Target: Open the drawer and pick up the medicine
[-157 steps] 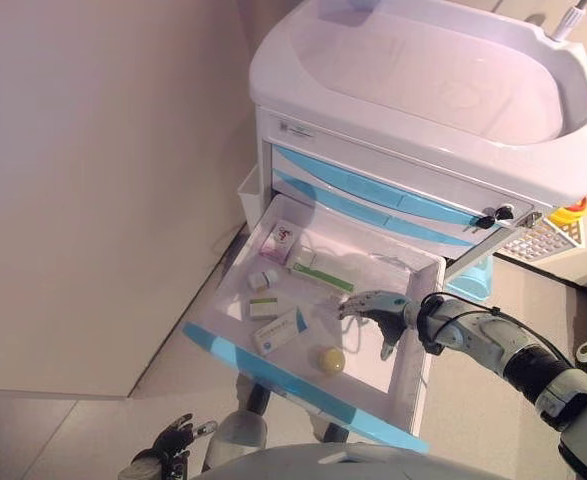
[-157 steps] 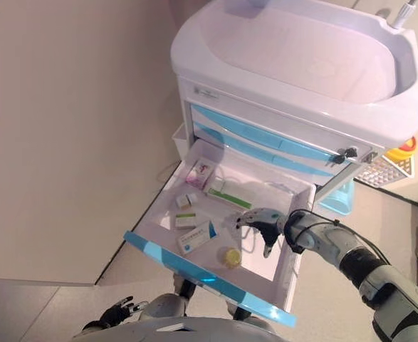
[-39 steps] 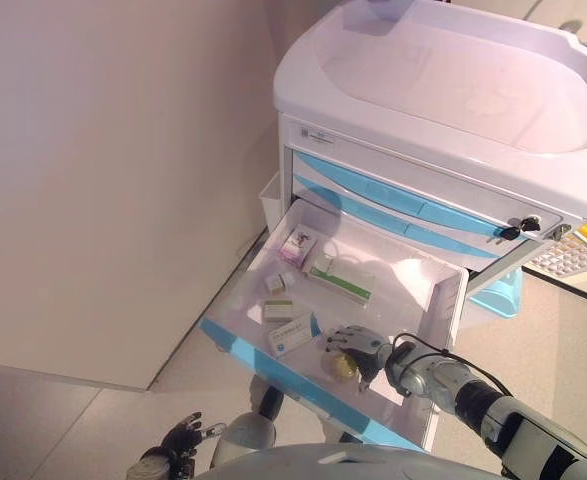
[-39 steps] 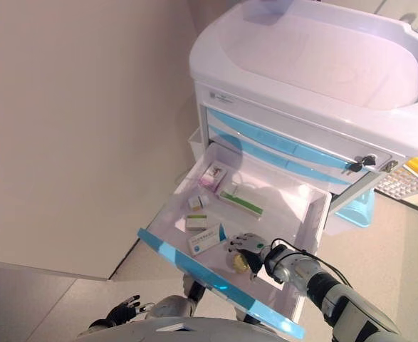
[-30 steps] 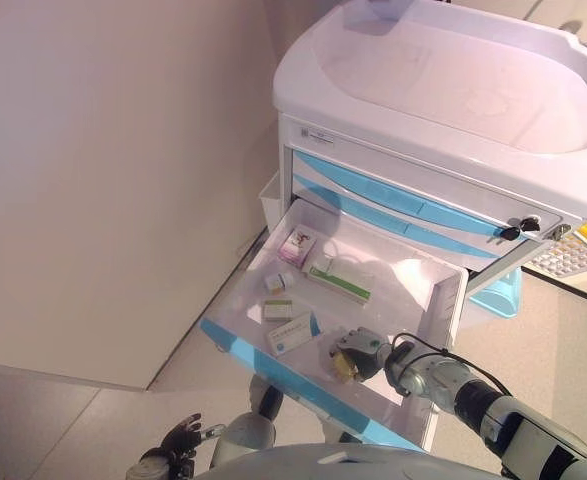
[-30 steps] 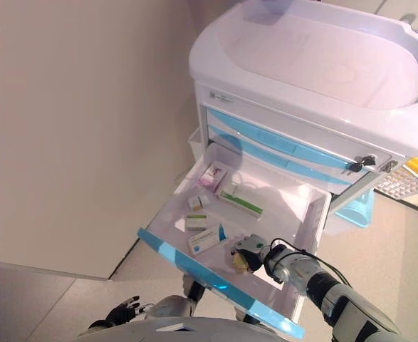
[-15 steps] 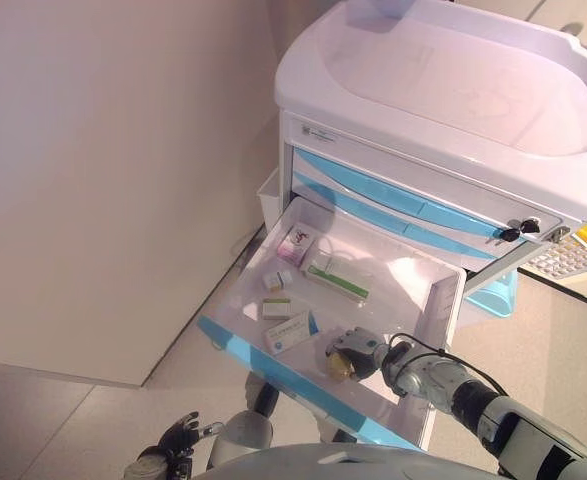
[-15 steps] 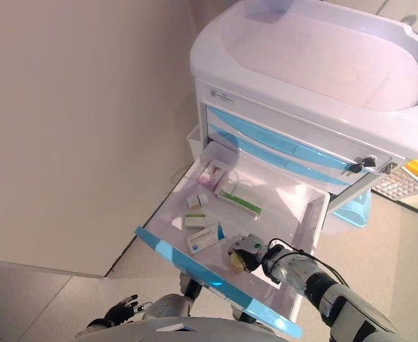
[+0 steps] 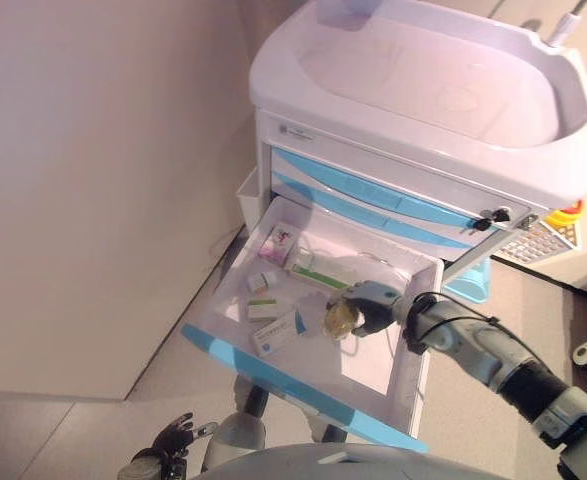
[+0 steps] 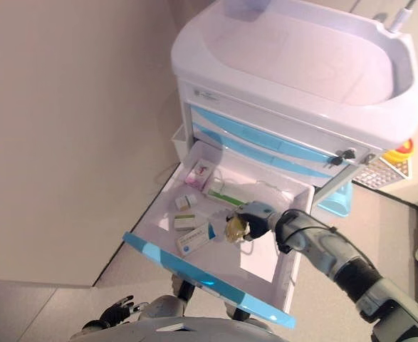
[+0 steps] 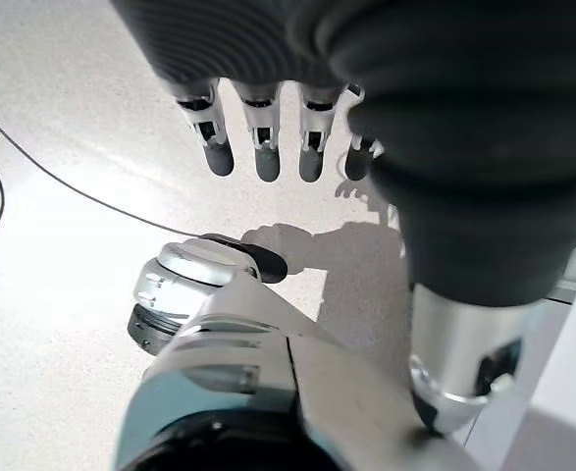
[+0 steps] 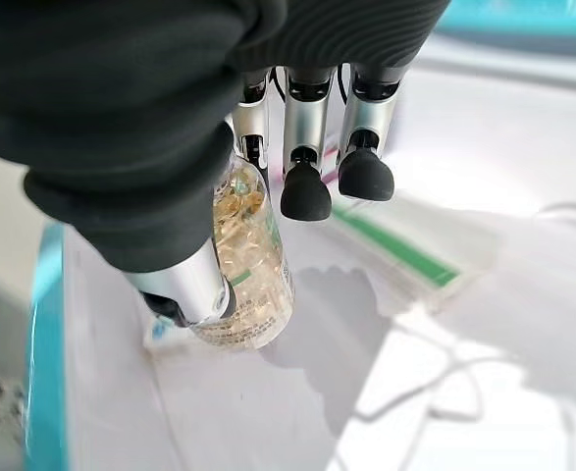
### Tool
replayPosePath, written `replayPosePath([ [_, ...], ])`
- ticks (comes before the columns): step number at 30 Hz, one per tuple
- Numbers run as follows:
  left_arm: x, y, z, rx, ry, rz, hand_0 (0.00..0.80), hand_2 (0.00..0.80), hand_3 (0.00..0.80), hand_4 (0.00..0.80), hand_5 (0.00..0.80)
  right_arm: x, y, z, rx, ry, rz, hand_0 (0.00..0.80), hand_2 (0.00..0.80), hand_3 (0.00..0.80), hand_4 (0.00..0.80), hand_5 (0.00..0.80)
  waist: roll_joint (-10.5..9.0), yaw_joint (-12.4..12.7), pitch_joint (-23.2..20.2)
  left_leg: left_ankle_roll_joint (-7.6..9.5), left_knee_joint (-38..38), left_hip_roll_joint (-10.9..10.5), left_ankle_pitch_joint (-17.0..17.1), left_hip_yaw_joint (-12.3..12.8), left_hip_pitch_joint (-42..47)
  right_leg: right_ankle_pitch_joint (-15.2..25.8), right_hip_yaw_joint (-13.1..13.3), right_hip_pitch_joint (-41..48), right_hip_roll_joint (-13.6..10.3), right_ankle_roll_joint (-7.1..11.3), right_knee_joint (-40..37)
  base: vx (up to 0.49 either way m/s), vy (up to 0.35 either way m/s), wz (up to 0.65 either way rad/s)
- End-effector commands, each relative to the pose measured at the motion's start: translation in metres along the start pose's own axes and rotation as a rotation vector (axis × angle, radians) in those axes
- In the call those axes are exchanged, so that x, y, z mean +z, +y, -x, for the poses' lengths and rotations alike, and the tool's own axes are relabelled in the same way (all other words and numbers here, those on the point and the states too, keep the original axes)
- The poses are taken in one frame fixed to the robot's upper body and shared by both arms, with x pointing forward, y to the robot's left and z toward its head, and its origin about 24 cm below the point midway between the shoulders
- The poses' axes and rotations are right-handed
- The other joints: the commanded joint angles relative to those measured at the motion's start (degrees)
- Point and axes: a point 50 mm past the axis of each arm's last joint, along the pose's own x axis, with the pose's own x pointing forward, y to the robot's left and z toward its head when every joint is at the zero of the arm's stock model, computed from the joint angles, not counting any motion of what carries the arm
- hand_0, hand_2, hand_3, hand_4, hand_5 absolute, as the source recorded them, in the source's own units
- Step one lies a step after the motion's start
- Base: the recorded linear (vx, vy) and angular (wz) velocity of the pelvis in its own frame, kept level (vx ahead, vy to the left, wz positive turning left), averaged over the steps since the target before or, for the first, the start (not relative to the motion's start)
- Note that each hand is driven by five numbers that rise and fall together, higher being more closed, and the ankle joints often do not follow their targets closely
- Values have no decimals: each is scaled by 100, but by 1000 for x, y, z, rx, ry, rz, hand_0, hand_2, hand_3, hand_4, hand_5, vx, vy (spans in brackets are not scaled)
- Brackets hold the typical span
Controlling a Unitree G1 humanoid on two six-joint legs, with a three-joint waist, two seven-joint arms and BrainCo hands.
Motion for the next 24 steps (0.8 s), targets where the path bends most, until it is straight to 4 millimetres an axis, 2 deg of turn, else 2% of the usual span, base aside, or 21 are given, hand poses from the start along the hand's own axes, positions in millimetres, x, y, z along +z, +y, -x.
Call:
replayPosePath([
  [1,2,7,0,12,0,31,0,0,0,0,0,16,-32,14,36,-122,-85,800,800,800,800,800,-86,-26,-101,55,6,-107,-278,293,99,10,185,40,102,69,255,27,32,-21],
  [5,0,13,2,20,8,39,0,0,0,0,0,22,-66,30,58,-208,-197,800,800,800,800,800,-125,-86,-127,53,6,-95,-301,349,162,16,263,72,107,59,250,34,30,-20],
  [6,-1,15,2,23,13,39,0,0,0,0,0,23,-82,36,53,-244,-242,800,800,800,800,800,-142,-96,-144,51,6,-95,-310,359,183,14,275,90,107,56,247,41,28,-9],
  [9,-4,18,4,28,26,34,0,0,0,0,0,24,-117,46,-3,-344,-330,800,800,800,800,800,-187,-84,-196,41,6,-88,-334,377,244,2,288,140,104,54,251,47,32,-3],
  [12,-8,19,5,29,39,28,0,0,0,0,0,25,-142,53,-81,-398,-349,800,800,800,800,800,-215,-53,-260,45,6,-96,-355,374,287,-1,294,183,96,64,244,37,30,-3],
  [17,-16,19,7,27,56,25,0,0,0,0,0,22,-173,68,-231,-423,-375,800,800,800,800,800,-223,-12,-345,67,6,-122,-390,366,361,-5,310,258,81,68,234,42,43,0],
  [20,-20,17,8,24,71,23,0,0,0,0,0,11,-191,78,-337,-396,-391,800,800,800,800,800,-228,28,-398,77,6,-143,-417,353,405,-20,295,306,65,72,237,55,52,0],
  [24,-25,17,9,21,86,16,0,0,0,0,0,-2,-206,88,-440,-342,-404,800,800,800,800,800,-236,74,-424,91,6,-165,-433,324,454,-28,259,359,54,77,237,49,39,3],
])
